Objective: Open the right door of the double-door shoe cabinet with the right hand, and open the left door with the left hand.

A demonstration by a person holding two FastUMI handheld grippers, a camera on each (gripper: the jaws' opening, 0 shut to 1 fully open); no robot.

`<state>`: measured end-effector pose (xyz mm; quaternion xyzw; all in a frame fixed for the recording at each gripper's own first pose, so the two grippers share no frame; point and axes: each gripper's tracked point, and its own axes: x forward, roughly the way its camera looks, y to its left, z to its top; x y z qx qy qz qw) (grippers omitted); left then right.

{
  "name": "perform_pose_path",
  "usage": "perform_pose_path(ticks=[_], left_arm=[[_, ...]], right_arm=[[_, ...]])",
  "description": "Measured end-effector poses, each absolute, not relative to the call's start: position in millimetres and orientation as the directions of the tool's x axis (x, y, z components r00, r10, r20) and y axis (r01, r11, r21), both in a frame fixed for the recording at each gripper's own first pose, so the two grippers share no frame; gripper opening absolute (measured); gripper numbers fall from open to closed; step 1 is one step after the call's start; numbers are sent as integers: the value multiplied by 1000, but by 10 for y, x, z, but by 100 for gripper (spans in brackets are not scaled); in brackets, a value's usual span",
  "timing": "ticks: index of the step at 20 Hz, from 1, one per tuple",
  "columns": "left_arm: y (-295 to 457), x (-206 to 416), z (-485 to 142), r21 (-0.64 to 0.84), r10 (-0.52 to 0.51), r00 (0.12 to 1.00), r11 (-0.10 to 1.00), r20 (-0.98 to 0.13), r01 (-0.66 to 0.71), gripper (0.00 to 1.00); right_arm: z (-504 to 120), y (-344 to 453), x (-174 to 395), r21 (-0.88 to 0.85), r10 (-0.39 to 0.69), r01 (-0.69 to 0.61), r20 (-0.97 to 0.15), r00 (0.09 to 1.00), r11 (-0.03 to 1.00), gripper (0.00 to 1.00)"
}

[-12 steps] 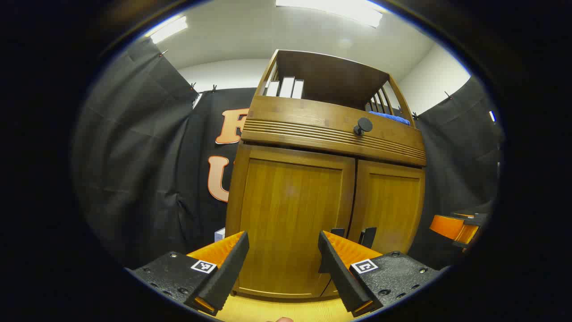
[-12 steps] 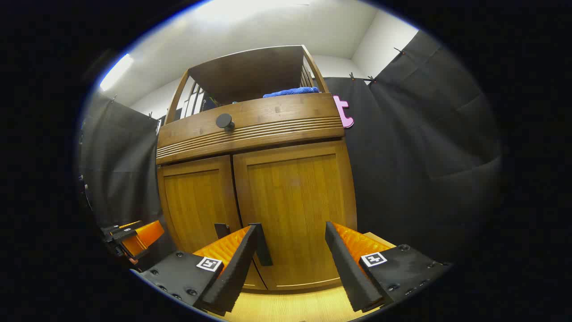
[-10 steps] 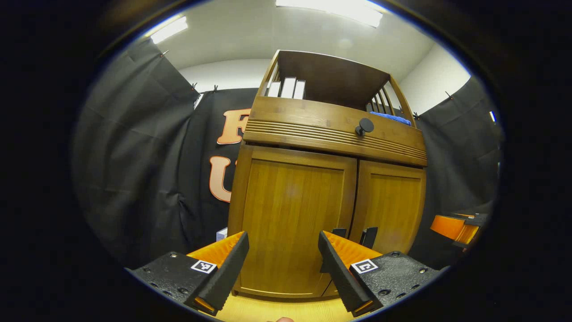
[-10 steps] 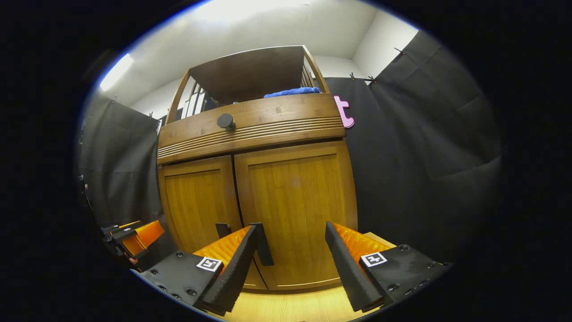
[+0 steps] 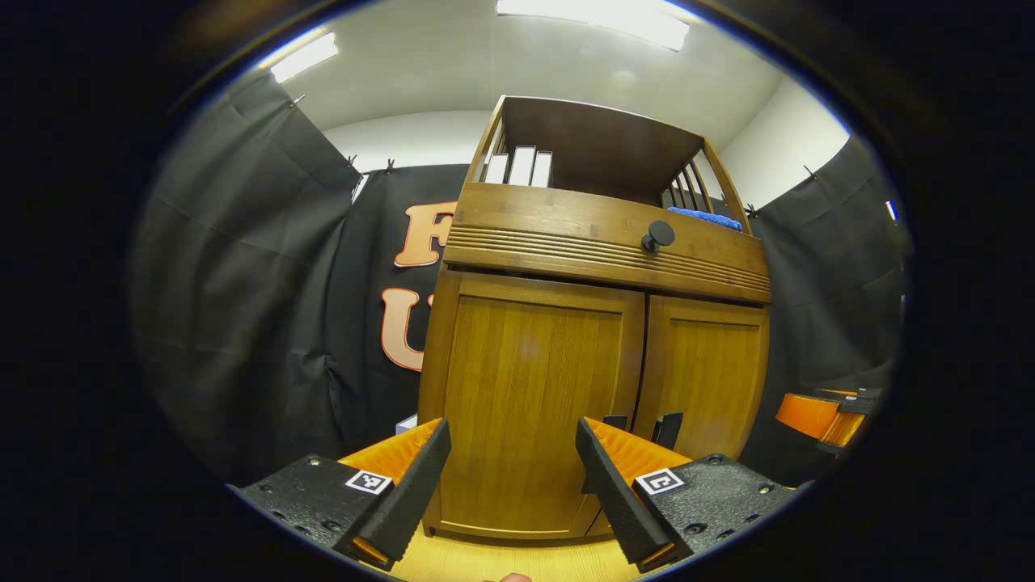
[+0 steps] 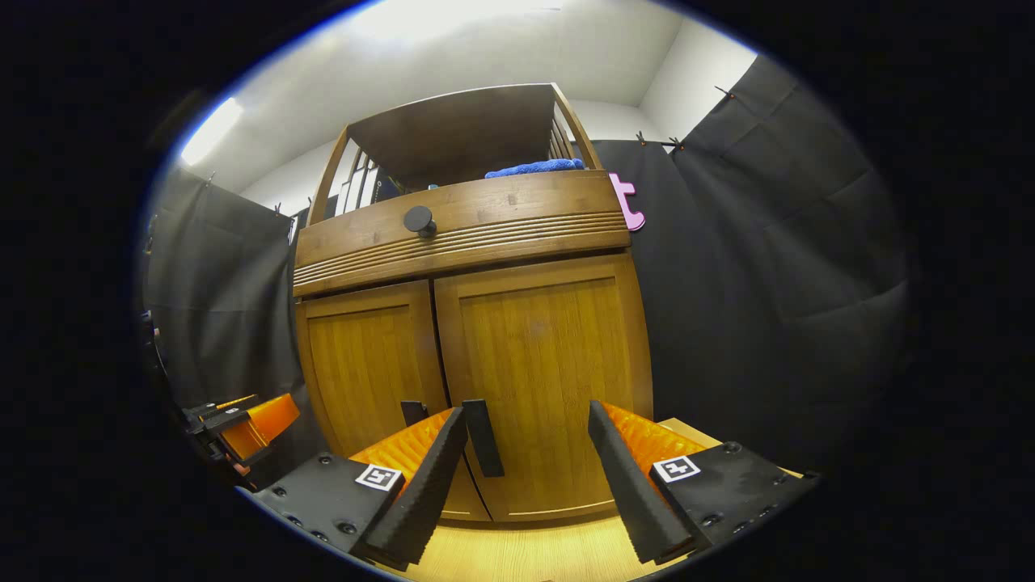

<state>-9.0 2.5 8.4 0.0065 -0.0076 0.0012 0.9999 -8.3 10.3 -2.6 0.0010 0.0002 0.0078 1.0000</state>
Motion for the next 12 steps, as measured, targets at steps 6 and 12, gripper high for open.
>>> perform_pose_path(ticks=[6, 12], left_arm=[[33, -103, 129, 9, -1, 1000, 1000, 27, 0, 95], [54, -133, 158, 6, 1, 1000, 1000, 31, -1, 94]], right_arm=[[-40, 128, -118, 6, 19, -19, -5, 1000, 1000, 89], [-28, 103, -156, 9, 11, -11, -2, 1000, 1000, 97]])
